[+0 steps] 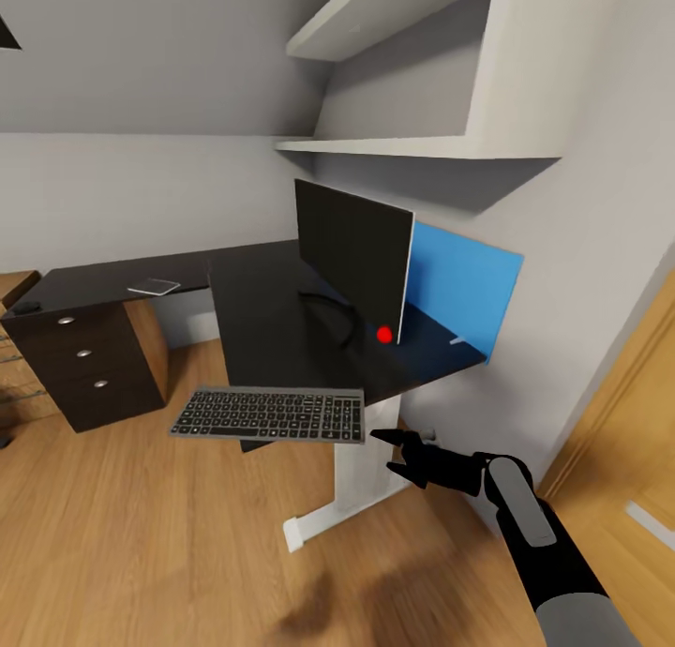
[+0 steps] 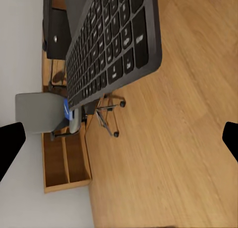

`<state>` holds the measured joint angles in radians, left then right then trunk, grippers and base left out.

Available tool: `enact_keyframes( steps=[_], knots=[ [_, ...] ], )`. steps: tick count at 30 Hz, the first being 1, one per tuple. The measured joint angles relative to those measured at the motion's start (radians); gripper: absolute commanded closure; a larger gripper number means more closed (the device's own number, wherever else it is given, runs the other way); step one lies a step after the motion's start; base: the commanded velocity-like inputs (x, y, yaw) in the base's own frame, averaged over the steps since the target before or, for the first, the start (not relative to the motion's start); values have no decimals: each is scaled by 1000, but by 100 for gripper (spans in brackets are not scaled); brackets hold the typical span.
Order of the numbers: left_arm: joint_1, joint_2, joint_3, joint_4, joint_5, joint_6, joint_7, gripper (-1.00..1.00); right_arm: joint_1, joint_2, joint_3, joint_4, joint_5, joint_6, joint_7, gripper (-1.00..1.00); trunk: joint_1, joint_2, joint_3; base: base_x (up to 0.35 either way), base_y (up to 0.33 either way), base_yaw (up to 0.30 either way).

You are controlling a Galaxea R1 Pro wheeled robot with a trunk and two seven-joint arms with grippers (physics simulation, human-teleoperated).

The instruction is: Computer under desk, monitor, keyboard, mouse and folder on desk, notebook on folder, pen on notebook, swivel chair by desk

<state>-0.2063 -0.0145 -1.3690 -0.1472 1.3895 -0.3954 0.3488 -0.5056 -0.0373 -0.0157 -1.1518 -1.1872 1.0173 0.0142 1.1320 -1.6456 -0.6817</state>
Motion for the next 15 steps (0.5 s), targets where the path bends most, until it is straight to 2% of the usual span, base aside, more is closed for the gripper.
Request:
enact_keyframes(
  steps=[3, 8, 11, 15],
  knots=[
    [0, 0, 0, 0, 0, 0, 0, -100, 0, 0, 0, 0, 0, 0, 0, -100, 0, 0, 0, 119, 0, 0],
    [0, 2, 0, 0, 0, 0, 0, -100, 0, -1, 0, 1, 0, 0, 0, -100, 0, 0, 0, 239, 0, 0],
    [0, 3, 0, 0, 0, 0, 0, -100, 0, 0, 0, 1, 0, 0, 0, -100, 0, 0, 0, 97, 0, 0],
    [0, 3, -1, 0, -1, 0, 0, -100, 0, 0, 0, 1, 1, 0, 1, -100, 0, 0, 0, 241, 0, 0]
  ],
)
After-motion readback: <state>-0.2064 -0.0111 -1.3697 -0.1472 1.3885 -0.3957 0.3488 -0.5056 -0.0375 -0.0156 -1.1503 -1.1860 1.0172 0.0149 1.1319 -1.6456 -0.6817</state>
